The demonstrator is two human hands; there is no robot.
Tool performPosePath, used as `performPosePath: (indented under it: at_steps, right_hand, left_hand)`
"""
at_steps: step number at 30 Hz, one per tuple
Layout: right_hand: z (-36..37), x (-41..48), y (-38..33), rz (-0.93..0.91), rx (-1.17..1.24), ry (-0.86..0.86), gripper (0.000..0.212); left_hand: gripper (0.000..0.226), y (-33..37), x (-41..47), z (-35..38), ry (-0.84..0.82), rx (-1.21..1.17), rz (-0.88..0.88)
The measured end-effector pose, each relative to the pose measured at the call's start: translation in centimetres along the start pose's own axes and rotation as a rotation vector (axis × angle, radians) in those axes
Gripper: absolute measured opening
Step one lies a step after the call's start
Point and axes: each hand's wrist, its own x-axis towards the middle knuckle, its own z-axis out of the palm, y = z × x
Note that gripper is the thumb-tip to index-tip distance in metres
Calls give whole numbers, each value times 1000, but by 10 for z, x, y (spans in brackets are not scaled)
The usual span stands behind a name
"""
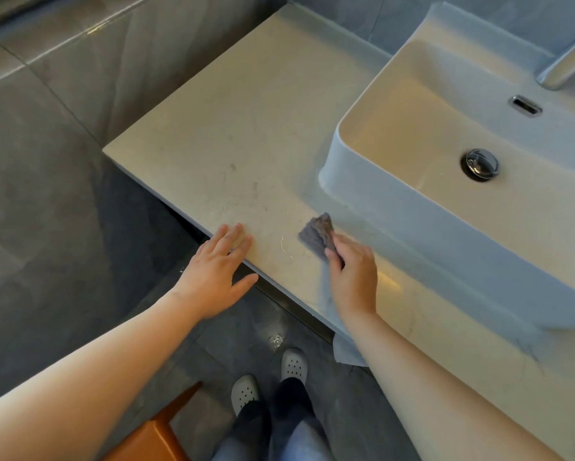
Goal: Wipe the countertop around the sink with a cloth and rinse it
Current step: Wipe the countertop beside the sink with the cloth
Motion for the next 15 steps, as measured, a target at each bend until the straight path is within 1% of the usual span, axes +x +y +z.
performPosePath:
  at_steps: [2, 5, 8, 10, 12, 13, 15]
  right_hand:
    - [3, -14, -10, -50, 3, -51, 27]
    - [6, -33, -22, -111, 15, -150, 31]
    - [1, -48, -35, -133, 32, -260, 32]
    - [-10, -56, -44, -93, 87, -393, 30]
    - [-26, -63, -54, 3, 177, -518, 28]
    - [-34, -65, -58, 51, 225, -534, 27]
    - [-52, -64, -67, 127, 306, -488, 26]
  left_hand:
    - [69, -4, -5, -7, 24, -72, 16]
    - [75, -12, -25, -13, 112, -99, 40]
    - [72, -17, -52, -10, 148, -156, -22]
    - [70, -21, -67, -8, 129, -191, -69]
    - [72, -24, -77, -9, 104, -217, -85]
    - [70, -24, -81, -11, 90, -237, -89]
    - [64, -20, -84, -21, 60, -294, -87]
